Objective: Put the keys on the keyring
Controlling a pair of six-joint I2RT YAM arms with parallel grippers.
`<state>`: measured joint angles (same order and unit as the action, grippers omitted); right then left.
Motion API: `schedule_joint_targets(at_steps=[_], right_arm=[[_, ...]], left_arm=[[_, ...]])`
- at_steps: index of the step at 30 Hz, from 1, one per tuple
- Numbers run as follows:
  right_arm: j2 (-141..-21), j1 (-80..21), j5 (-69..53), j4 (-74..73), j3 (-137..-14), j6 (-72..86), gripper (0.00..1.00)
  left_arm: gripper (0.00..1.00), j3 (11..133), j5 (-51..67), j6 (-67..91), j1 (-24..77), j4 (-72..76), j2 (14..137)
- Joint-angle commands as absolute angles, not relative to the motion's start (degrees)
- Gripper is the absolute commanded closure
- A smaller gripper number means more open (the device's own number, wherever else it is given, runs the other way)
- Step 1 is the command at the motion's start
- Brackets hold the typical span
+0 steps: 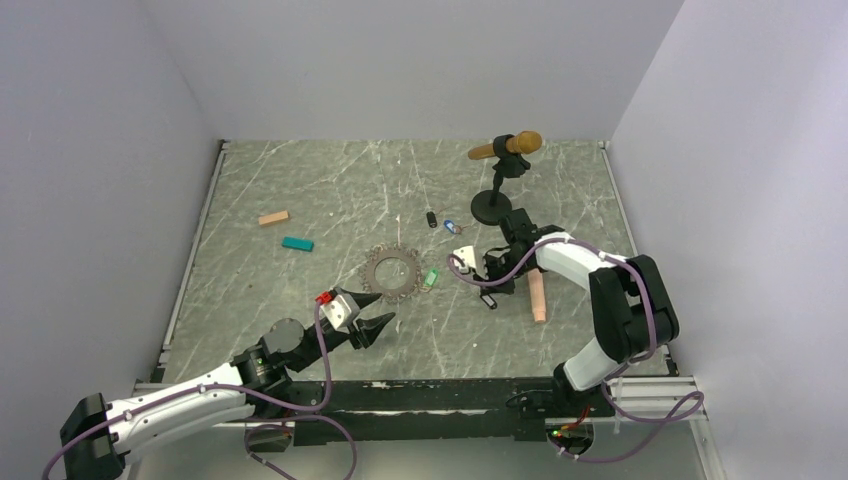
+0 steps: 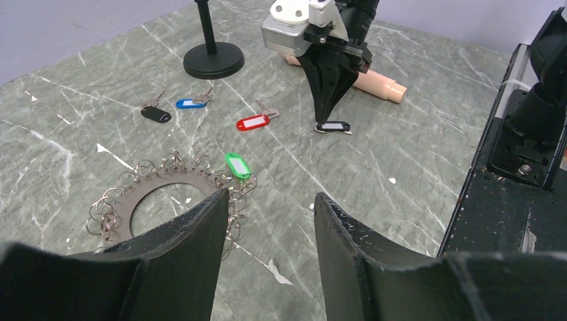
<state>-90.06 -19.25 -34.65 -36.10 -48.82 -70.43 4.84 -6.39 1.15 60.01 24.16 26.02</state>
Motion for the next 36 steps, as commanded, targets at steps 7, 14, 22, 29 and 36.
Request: schedule_joint_targets(at_steps=[7,14,22,29,36], right_arm=[[-92.5,-21.29,-32.7,-39.68,-54.4,-67.01,1.0],[-93.1,-21.96,-31.84,-39.47,-54.57,-66.02,1.0],[-92.97,-22.19,-31.63,-38.77,-54.4,-65.28,0.93],[-91.68,-22.21,-32.38,-38.29,-54.41,-64.19,0.74],[-89.45,-22.1,-33.75,-38.01,-54.61,-62.9,0.65]], left_arm=[[0.46,4.48,-6.87,2.0,59.78,27.02,25.8],[0.46,4.35,-6.97,1.96,59.77,26.98,25.58],[0.46,4.14,-6.96,2.09,59.78,27.16,25.6],[0.45,4.22,-7.11,2.11,59.81,26.77,25.16],[0.45,4.31,-7.11,2.2,59.77,26.37,24.79]])
